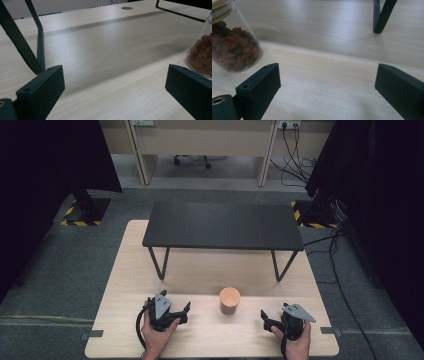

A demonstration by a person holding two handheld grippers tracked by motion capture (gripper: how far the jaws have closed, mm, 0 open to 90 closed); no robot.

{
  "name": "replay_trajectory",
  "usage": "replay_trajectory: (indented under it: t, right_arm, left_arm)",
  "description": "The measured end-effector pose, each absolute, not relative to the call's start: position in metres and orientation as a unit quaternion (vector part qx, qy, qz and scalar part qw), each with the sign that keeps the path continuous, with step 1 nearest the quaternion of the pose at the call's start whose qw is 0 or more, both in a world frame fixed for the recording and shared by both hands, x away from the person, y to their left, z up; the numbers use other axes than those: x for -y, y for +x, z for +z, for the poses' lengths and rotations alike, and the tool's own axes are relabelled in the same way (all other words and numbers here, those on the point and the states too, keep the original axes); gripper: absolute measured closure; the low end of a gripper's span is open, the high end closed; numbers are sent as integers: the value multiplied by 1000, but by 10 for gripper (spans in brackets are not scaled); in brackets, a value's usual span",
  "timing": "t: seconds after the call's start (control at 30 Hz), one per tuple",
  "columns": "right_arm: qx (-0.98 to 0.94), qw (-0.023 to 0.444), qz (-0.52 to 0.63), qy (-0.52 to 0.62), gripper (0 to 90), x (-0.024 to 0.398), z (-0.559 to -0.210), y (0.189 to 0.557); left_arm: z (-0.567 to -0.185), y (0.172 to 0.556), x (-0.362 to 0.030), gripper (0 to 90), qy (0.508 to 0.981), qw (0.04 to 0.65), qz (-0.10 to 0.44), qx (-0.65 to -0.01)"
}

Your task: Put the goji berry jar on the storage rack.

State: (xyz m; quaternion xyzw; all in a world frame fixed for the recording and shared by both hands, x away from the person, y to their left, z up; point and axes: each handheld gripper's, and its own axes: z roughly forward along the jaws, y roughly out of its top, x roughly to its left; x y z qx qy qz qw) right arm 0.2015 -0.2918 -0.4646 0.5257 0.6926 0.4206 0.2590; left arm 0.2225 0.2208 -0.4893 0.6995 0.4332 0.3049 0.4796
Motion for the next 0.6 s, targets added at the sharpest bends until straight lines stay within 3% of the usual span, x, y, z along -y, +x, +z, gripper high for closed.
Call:
replay_trajectory:
  t: [0.33, 0.6]
  right_arm:
    - [-698, 261, 421, 517, 66, 292, -465, 201]
    - [-751, 230, 469, 405, 127, 309, -472, 206]
  left_arm:
    - [-489, 222, -221, 18, 700, 479, 305, -433]
    - [-489, 222, -221, 17, 699, 480, 304, -435]
